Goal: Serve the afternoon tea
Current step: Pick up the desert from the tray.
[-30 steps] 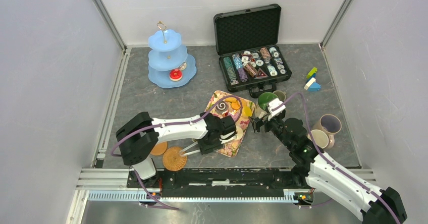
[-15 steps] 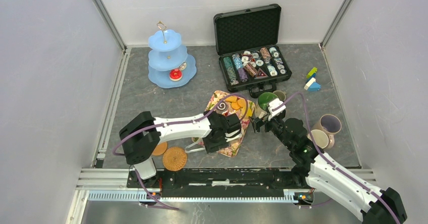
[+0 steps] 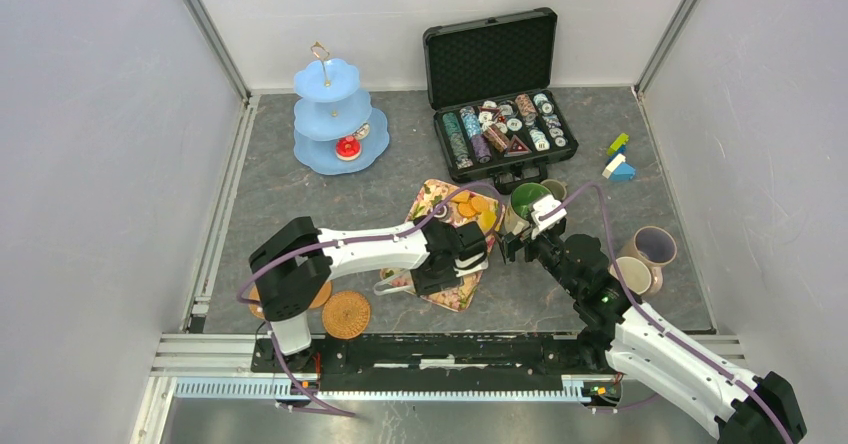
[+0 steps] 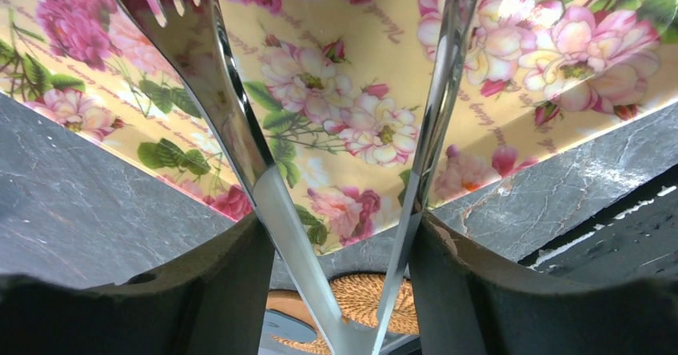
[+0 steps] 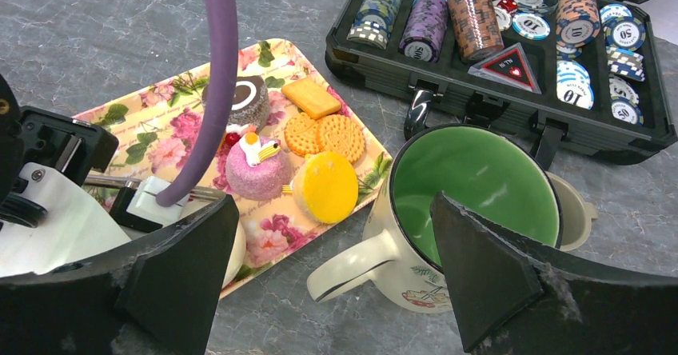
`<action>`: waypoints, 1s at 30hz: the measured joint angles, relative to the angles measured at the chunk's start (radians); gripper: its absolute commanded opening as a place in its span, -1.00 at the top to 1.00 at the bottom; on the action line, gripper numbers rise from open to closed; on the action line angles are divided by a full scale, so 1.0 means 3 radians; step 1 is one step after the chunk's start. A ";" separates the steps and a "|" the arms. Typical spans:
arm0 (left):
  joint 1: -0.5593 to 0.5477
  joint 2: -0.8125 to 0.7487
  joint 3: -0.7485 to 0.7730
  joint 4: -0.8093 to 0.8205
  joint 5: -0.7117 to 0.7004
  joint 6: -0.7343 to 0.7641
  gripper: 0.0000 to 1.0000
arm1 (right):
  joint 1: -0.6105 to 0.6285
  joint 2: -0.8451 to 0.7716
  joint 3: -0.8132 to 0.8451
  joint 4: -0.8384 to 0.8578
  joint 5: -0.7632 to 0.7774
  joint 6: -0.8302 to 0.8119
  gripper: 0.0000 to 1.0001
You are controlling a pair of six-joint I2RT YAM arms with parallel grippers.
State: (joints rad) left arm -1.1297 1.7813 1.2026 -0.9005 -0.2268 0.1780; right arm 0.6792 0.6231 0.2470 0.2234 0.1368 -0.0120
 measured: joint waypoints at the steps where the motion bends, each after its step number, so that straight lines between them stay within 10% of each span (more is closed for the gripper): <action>1: 0.0000 0.0001 0.0004 0.0010 0.0000 0.0008 -0.20 | 0.0000 0.0001 0.0000 0.0000 0.0000 0.0000 -0.96; 30: -0.0001 -0.1225 -0.0181 -0.0060 -0.0473 -0.0107 0.29 | 0.0000 -0.0245 -0.0090 0.0031 0.0187 0.0055 -0.96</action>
State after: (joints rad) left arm -1.1301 1.4139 1.1484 -0.9184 -0.3687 0.1459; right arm 0.6792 0.5495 0.2199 0.2325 0.1928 0.0044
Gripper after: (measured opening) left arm 0.601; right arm 0.978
